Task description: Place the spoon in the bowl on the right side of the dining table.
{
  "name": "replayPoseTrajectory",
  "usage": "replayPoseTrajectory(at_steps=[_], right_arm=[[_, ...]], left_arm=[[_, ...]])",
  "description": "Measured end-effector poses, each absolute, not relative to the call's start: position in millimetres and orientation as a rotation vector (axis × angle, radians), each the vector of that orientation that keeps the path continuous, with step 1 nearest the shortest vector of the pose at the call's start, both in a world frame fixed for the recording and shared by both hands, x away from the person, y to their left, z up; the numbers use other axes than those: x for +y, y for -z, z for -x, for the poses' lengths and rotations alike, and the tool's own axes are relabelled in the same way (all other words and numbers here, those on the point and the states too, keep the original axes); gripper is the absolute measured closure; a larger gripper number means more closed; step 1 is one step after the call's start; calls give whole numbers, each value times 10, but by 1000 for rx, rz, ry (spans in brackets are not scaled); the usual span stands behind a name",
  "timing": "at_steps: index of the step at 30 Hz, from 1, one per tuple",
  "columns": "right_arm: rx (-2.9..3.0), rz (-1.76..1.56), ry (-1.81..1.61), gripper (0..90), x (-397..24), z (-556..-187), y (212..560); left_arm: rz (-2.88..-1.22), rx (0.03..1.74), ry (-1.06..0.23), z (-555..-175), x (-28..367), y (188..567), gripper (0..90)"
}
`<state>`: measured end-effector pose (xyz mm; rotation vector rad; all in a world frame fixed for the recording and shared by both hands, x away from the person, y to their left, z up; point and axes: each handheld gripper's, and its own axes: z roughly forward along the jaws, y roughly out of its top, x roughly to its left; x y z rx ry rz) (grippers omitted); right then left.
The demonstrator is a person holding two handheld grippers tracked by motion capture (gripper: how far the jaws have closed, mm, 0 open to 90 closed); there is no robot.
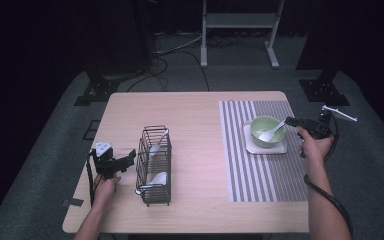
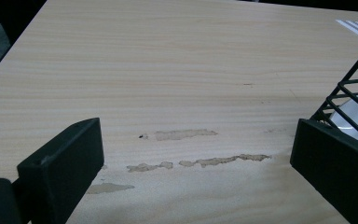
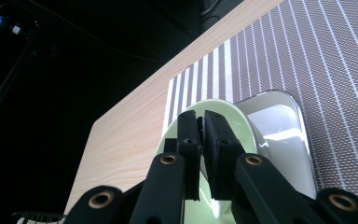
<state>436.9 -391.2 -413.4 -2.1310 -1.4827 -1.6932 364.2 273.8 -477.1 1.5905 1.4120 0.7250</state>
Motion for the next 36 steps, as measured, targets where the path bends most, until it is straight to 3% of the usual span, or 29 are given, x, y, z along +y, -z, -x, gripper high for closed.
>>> replayPoseTrajectory(at_steps=[36], right_arm=[[-1405, 2163, 1667, 755, -4064, -4333, 4408]], left_arm=[[-1585, 1418, -718, -3643, 2748, 4772, 16]])
